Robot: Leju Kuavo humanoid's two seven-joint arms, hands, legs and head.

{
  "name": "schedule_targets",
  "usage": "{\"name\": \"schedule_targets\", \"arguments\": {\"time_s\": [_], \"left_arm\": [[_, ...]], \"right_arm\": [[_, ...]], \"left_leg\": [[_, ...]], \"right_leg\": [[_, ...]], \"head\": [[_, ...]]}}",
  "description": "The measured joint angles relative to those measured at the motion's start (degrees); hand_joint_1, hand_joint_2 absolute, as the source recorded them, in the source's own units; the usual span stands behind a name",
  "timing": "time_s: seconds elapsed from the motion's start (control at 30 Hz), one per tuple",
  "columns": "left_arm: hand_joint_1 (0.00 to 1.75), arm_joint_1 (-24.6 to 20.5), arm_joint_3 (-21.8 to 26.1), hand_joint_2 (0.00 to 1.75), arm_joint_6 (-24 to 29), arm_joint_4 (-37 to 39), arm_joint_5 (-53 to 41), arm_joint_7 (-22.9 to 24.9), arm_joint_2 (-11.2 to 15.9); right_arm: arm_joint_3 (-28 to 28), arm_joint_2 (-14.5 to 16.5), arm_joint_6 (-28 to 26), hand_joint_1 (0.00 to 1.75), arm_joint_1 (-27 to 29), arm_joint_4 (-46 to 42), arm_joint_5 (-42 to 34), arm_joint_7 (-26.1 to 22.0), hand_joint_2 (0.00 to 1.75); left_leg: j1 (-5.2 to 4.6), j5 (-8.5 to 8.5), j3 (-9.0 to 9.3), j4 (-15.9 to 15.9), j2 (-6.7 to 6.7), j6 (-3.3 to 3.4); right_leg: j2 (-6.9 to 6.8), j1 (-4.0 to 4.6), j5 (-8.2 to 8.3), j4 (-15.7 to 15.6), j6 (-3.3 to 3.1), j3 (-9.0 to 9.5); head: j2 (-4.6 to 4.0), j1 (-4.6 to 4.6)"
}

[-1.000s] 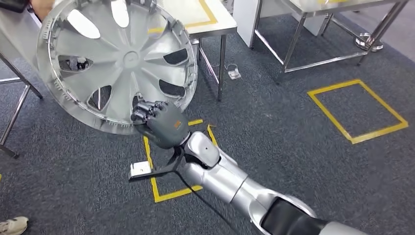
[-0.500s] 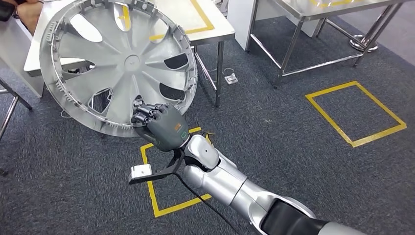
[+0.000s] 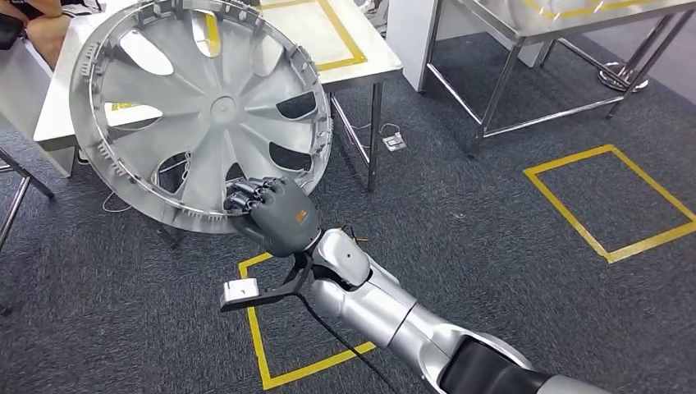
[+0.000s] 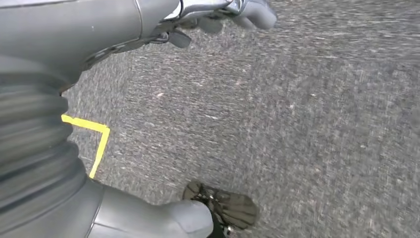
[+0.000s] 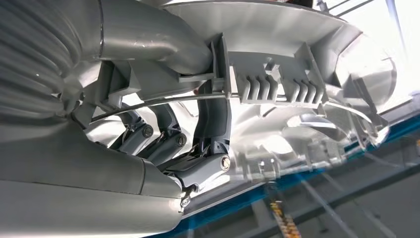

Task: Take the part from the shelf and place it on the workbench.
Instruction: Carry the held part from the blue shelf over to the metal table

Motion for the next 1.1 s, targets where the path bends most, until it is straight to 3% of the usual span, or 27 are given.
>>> {"name": "schedule_targets", "arguments": {"time_s": [0.07,0.17,0.23,0.27,0.33,0.4,0.43,0.5,0.53,0.6,0.67,0.73,0.77,0.8,0.83,0.9,0.93,1.03,1.1], "left_arm": [[0.00,-0.17,0.00,1.75,0.00,-0.01,-0.03,-0.09,0.03],[0.00,-0.12,0.00,1.75,0.00,0.02,-0.13,-0.08,0.05],[0.00,0.10,0.00,1.75,0.00,0.02,-0.22,0.02,0.10],[0.00,0.17,0.00,1.75,0.00,0.02,-0.27,0.05,0.14],[0.00,0.33,0.00,1.75,0.00,0.04,-0.39,0.10,0.28],[0.00,0.46,0.00,1.75,-0.02,0.08,-0.52,0.19,0.42],[0.00,0.48,0.00,1.75,-0.03,0.09,-0.59,0.22,0.45],[0.00,0.34,0.00,1.75,-0.04,0.09,-0.72,0.17,0.42],[0.00,0.27,0.00,1.75,-0.04,0.07,-0.76,0.10,0.43],[0.00,0.15,0.00,1.75,-0.04,0.03,-0.83,-0.02,0.45],[0.00,0.14,0.00,1.75,-0.07,0.02,-0.85,-0.09,0.49],[0.00,0.27,0.00,1.75,-0.13,0.04,-0.85,-0.12,0.49],[0.00,0.32,0.00,1.75,-0.19,0.05,-0.85,-0.12,0.48],[0.00,0.33,0.00,1.75,-0.30,0.06,-0.86,-0.13,0.46],[0.00,0.33,0.00,1.75,-0.40,0.08,-0.87,-0.13,0.45],[0.00,0.22,0.00,1.75,-0.60,0.09,-0.95,-0.17,0.46],[0.00,0.16,0.00,1.75,-0.68,0.09,-1.04,-0.21,0.49],[0.00,-0.05,0.00,1.75,-1.09,0.05,-1.30,-0.37,0.55],[0.00,-0.21,0.00,1.75,-1.30,0.03,-1.34,-0.50,0.56]], "right_arm": [[-0.16,0.17,0.02,1.75,-0.13,-0.03,-0.09,-0.03,1.75],[-0.28,0.23,-0.03,1.75,-0.20,-0.04,-0.09,-0.38,1.75],[-0.28,0.23,0.01,1.75,-0.12,-0.03,-0.09,-0.69,1.75],[-0.28,0.23,0.04,1.75,-0.09,-0.03,-0.10,-0.76,1.75],[-0.30,0.24,0.09,1.75,-0.10,0.01,-0.13,-0.75,1.75],[-0.30,0.25,0.12,1.75,-0.13,0.09,-0.12,-0.75,1.75],[-0.31,0.26,0.13,1.75,-0.17,0.13,-0.12,-0.78,1.75],[-0.32,0.27,0.15,1.75,-0.30,0.14,-0.21,-0.83,1.75],[-0.33,0.28,0.14,1.75,-0.36,0.14,-0.27,-0.85,1.75],[-0.35,0.27,0.12,1.75,-0.37,0.15,-0.35,-0.88,1.75],[-0.37,0.22,0.06,1.75,-0.26,0.16,-0.36,-0.93,1.75],[-0.39,0.18,0.01,1.75,-0.10,0.24,-0.38,-0.96,1.75],[-0.39,0.17,0.02,1.75,-0.05,0.32,-0.39,-0.95,1.75],[-0.39,0.17,0.02,1.75,-0.02,0.39,-0.38,-0.92,1.75],[-0.39,0.16,0.01,1.75,0.00,0.46,-0.35,-0.89,1.75],[-0.42,0.13,-0.10,1.75,0.02,0.53,-0.17,-0.85,1.75],[-0.45,0.11,-0.20,1.75,0.04,0.53,-0.03,-0.83,1.75],[-0.65,0.11,-0.38,1.75,0.03,0.38,0.20,-0.66,1.75],[-0.91,0.10,-0.37,1.75,0.11,0.31,0.21,-0.52,1.75]], "left_leg": [[0.13,-0.74,-1.53,3.38,0.06,-0.42],[0.14,-4.08,-8.65,13.37,0.07,-0.71],[0.08,-4.88,-11.48,14.64,0.07,-0.52],[0.00,-3.59,-11.66,12.61,0.07,-0.23],[-0.42,2.77,-11.03,5.37,0.06,0.68],[-0.88,7.53,-10.34,0.57,-0.01,1.33],[-0.98,8.10,-10.18,-0.24,-0.04,1.52],[-0.86,7.64,-9.29,-0.47,-0.08,2.08],[-0.70,7.33,-8.74,-0.74,-0.10,2.45],[-0.47,6.59,-7.61,-1.09,-0.18,3.05],[-0.42,5.58,-6.62,-1.14,-0.23,3.25],[-0.38,4.35,-5.23,-1.11,-0.31,3.11],[-0.35,3.69,-4.39,-1.08,-0.36,2.98],[-0.31,3.00,-3.50,-1.04,-0.41,2.80],[-0.32,2.33,-2.79,-0.97,-0.44,2.56],[-0.44,1.14,-1.90,-0.83,-0.59,1.88],[-0.51,0.79,-1.67,-0.69,-0.64,1.50],[-0.46,0.89,-2.05,1.03,-0.52,0.58],[-0.33,0.65,-5.17,6.11,-0.24,0.10]], "right_leg": [[0.11,-0.13,-0.67,-0.26,-0.82,1.45],[0.32,0.01,-2.21,-0.34,-1.38,3.12],[0.60,0.15,-3.53,-0.34,-1.46,4.67],[0.69,0.19,-4.24,-0.34,-1.42,5.59],[0.74,0.29,-5.76,-0.31,-1.14,7.38],[0.90,0.47,-7.15,-0.41,-0.48,8.40],[0.99,0.56,-7.44,-0.27,-0.12,8.70],[1.01,0.58,-7.29,0.52,0.51,8.73],[0.94,0.58,-6.93,2.07,0.79,8.15],[0.79,0.44,-7.58,7.43,1.36,4.73],[0.75,0.24,-10.47,13.37,1.95,-0.09],[0.69,0.07,-12.15,14.67,2.27,-3.06],[0.63,0.01,-11.03,12.81,2.31,-3.30],[0.54,-0.05,-8.52,9.66,2.32,-2.94],[0.40,-0.10,-4.93,5.93,2.29,-2.42],[0.17,0.03,-0.02,0.87,1.69,-1.57],[0.13,0.13,0.94,-0.09,1.22,-1.44],[0.30,0.14,0.58,-0.48,-0.09,-0.31],[0.30,0.03,-0.02,-0.77,-0.72,0.91]], "head": [[0.00,-0.22],[-0.01,-0.35],[0.00,-0.38],[0.00,-0.37],[0.00,-0.44],[0.00,-0.57],[0.00,-0.58],[0.00,-0.47],[0.00,-0.37],[0.00,-0.22],[0.00,-0.12],[0.00,-0.10],[-0.01,-0.10],[-0.01,-0.09],[-0.01,-0.09],[0.00,-0.21],[0.00,-0.29],[0.00,-0.46],[0.00,-0.55]]}}
